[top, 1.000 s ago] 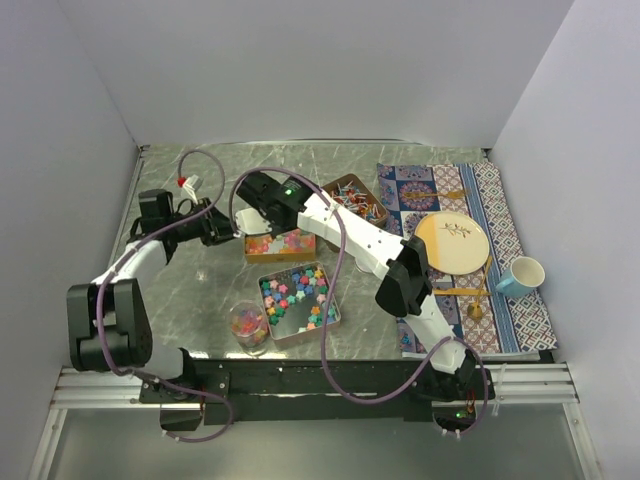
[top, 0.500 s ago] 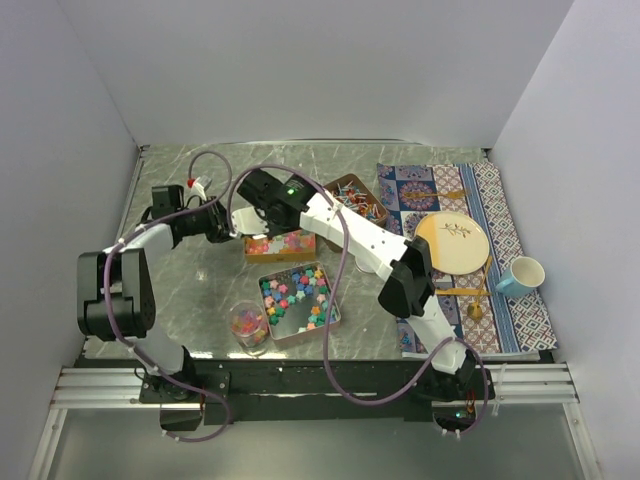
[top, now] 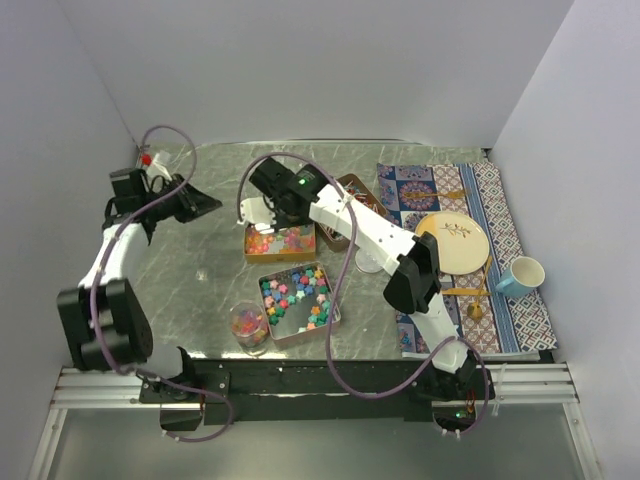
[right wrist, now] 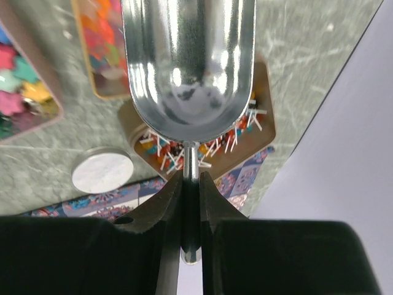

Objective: Pack the candies
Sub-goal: Adjust the spatula, then scoop the fake candies from the storage box.

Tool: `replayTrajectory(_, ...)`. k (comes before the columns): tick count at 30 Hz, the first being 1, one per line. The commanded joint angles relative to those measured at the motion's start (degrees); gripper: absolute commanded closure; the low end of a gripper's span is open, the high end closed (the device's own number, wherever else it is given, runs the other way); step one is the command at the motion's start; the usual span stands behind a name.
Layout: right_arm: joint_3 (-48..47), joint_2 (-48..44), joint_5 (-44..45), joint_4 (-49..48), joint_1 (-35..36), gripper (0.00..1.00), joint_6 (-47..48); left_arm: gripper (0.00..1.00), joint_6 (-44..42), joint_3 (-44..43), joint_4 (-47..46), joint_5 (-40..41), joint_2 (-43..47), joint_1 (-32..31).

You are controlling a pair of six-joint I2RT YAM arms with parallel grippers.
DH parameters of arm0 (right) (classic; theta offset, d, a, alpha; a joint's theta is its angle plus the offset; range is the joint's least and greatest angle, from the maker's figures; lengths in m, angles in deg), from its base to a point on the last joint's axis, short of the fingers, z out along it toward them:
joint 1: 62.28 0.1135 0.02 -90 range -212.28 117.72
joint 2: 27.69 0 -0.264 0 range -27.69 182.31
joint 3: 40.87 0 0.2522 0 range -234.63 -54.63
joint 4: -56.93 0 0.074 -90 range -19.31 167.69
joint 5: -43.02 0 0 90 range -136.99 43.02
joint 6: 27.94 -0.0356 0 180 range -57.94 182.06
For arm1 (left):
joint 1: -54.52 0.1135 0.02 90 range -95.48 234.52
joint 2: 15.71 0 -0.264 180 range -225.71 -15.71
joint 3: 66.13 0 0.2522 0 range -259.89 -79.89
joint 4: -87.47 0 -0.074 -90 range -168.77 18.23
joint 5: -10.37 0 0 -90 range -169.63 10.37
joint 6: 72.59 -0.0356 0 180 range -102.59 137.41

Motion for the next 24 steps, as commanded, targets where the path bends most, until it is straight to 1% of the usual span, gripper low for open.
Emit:
replayTrajectory(1,1.52,1.44,2.43,1.02,-1.95,1.00,1.19,0.88,-5.13,3.37,2.81,13.23,7.27,0.05)
replayTrajectory(2,1.70,1.88,2.79,1.11,-2.13,1.00,1.55,0.94,-4.87,4.61,3.17,17.17,7.10,0.05)
replayTrajectory(4,2.67,2.41,3.84,1.98,-2.39,1.00,3.30,0.99,-4.08,7.51,4.05,19.14,4.82,0.14)
replayTrajectory(7,4.51,3.03,5.60,2.17,-2.66,1.00,5.50,0.99,-2.07,11.38,0.11,19.41,2.80,0.06)
replayTrajectory(10,4.96,4.17,8.06,2.17,-2.92,1.00,7.44,0.99,-2.41,10.70,-0.17,20.02,0.16,-0.03)
replayTrajectory(12,3.65,5.84,10.07,2.43,-2.92,1.00,8.49,0.99,-2.76,9.73,1.32,20.46,-2.38,0.05)
replayTrajectory(17,-1.19,11.63,14.82,3.66,-2.92,1.00,9.29,0.99,-1.27,9.55,0.63,20.20,-5.47,-0.29)
replayTrajectory(19,-1.99,12.78,17.81,2.70,-2.92,1.00,9.90,0.99,-0.57,10.07,-0.17,20.38,-6.43,-1.35)
replayTrajectory(24,-3.48,15.33,21.07,0.06,-2.31,1.00,12.44,0.99,1.02,9.99,-1.22,18.89,-9.68,-5.21)
